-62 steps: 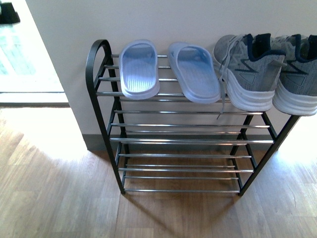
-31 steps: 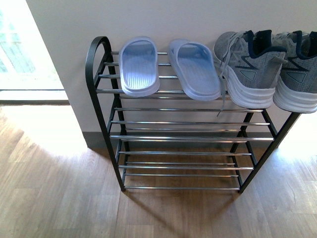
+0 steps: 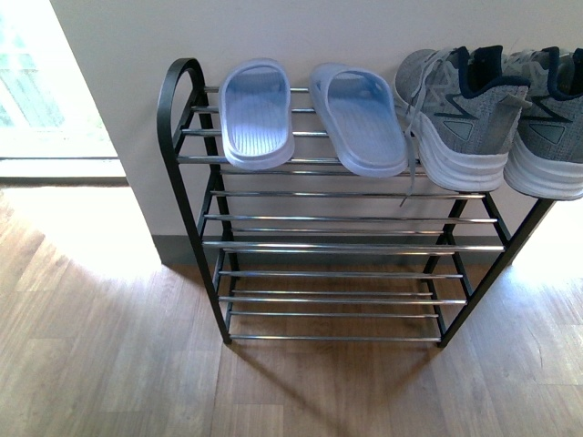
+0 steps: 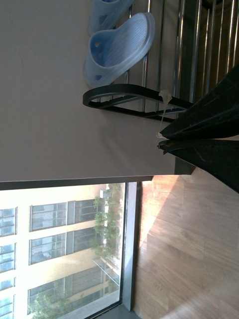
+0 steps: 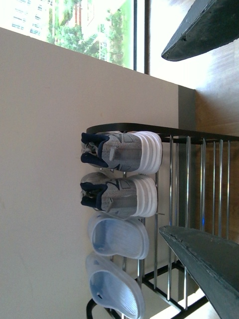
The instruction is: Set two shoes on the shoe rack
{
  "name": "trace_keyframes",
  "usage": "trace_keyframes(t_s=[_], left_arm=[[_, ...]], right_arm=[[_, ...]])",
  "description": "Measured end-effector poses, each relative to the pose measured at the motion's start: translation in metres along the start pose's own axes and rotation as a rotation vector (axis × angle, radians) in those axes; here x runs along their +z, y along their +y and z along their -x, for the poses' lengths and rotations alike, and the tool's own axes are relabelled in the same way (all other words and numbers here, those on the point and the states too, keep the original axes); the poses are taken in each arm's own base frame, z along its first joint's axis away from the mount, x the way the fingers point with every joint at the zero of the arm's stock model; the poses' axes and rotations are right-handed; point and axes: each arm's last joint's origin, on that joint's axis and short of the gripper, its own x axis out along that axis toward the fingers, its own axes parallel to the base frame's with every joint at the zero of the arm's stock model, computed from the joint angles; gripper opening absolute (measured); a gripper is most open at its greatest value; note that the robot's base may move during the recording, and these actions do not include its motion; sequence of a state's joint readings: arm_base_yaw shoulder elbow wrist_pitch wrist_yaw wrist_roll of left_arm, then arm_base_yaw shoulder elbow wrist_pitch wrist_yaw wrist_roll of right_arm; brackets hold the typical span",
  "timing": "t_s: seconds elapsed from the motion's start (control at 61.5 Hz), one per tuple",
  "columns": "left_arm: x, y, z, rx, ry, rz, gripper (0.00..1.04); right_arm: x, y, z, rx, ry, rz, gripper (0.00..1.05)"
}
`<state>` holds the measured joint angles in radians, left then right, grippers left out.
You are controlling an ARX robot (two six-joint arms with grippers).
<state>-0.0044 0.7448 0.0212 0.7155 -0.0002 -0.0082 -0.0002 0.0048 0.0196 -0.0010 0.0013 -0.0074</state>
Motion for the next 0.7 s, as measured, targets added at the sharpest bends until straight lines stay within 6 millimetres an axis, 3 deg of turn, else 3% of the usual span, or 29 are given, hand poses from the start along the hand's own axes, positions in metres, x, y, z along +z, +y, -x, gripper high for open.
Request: trace_keyframes(t_s=[0.699], left_arm=[[0.007, 0.0, 0.029, 0.0, -0.024, 0.0, 0.01]], right_arm=[[0.0, 0.0, 0.0, 0.0, 0.0, 0.0, 0.96]])
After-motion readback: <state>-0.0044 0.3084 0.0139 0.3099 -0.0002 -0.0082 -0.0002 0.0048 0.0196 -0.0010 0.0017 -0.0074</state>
